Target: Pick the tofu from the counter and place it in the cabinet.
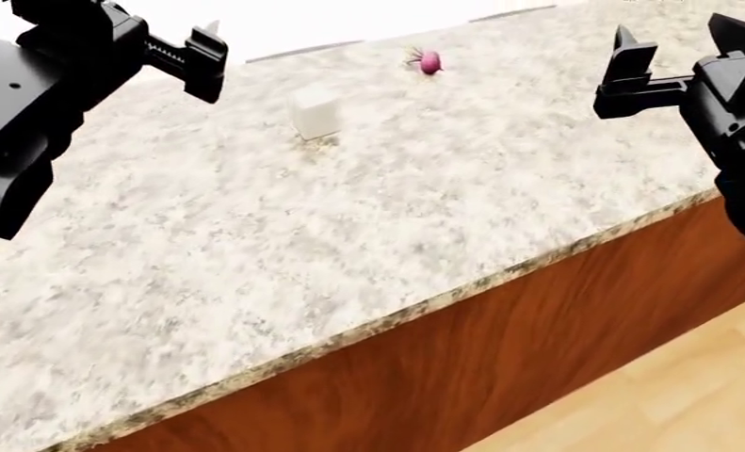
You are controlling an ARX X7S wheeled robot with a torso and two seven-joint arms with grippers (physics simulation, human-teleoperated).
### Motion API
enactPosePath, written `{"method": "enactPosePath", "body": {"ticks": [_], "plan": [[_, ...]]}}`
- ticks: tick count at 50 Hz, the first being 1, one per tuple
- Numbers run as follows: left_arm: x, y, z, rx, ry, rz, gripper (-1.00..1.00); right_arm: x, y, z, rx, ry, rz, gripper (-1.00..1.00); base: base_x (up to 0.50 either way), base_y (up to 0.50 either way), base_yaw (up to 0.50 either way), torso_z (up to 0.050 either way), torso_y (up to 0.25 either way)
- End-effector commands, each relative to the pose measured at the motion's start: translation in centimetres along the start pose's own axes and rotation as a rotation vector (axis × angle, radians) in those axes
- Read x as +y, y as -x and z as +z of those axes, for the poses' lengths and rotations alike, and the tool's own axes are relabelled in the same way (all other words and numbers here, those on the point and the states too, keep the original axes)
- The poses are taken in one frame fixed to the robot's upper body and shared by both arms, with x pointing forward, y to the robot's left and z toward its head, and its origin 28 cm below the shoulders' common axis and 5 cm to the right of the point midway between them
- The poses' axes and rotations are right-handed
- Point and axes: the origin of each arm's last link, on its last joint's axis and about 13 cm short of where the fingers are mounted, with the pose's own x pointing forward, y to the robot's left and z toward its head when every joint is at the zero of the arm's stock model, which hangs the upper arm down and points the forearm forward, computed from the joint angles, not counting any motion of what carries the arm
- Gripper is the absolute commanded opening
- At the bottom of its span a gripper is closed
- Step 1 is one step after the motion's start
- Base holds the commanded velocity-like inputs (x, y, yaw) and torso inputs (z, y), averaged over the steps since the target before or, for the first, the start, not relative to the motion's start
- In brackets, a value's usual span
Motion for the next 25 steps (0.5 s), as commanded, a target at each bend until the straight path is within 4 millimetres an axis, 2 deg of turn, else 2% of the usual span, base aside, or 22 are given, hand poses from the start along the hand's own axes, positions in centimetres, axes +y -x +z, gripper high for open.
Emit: {"method": "enactPosePath", "body": {"ticks": [1,25], "plan": [[0.13,0.04,-0.33,0.022,0.037,0.002,1.0,0.01,0.23,0.24,-0.006,0.002,0.006,1.0,-0.41,-0.29,0.0,0.0,0.0],[0.39,0.46,0.17,0.017,0.035,0.002,1.0,-0.06,0.38,0.29,-0.025,0.011,-0.026,1.0,-0.31,-0.36,0.0,0.0,0.001]]}}
